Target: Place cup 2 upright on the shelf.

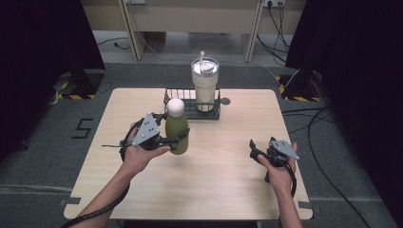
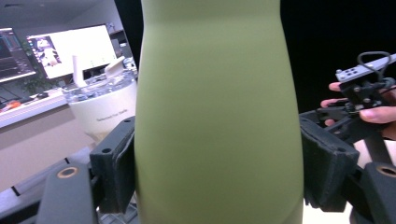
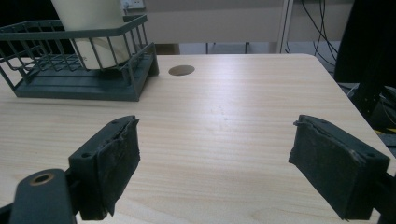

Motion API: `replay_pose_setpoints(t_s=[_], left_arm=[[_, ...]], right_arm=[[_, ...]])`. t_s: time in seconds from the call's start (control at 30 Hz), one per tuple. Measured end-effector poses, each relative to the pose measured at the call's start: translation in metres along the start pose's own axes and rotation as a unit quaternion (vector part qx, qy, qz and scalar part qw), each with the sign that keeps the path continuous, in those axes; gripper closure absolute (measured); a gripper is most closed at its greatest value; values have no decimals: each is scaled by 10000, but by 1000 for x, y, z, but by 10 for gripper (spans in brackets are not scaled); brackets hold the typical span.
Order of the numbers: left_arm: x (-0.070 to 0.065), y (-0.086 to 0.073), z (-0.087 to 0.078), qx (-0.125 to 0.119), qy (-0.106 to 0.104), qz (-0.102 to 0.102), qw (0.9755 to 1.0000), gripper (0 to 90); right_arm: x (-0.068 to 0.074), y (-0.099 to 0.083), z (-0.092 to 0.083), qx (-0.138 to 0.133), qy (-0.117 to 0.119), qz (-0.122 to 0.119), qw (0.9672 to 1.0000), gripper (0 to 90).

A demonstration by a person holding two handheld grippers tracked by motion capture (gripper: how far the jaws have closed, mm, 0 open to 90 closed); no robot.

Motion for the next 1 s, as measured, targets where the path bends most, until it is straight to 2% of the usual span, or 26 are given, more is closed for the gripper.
replay_pose_setpoints(t_s=[0.5, 1.0], left_arm=[[31, 4, 4, -82, 320, -92, 9994, 243], [56, 9, 18, -131, 498, -203, 9985, 243]], right_arm=[[-1, -1, 1, -3, -14, 2, 10000, 151], [-2, -3, 1, 36, -34, 42, 10000, 152]])
Point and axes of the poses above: each handheld gripper's, and its own axes: z roughly forward along the jaws, y roughly out of its top, x roughly to its left, the point moved 10 cm from there along z, roughly forward along the jaws, and after that the axes turned 3 degrees about -y, right-handed, at the moved point
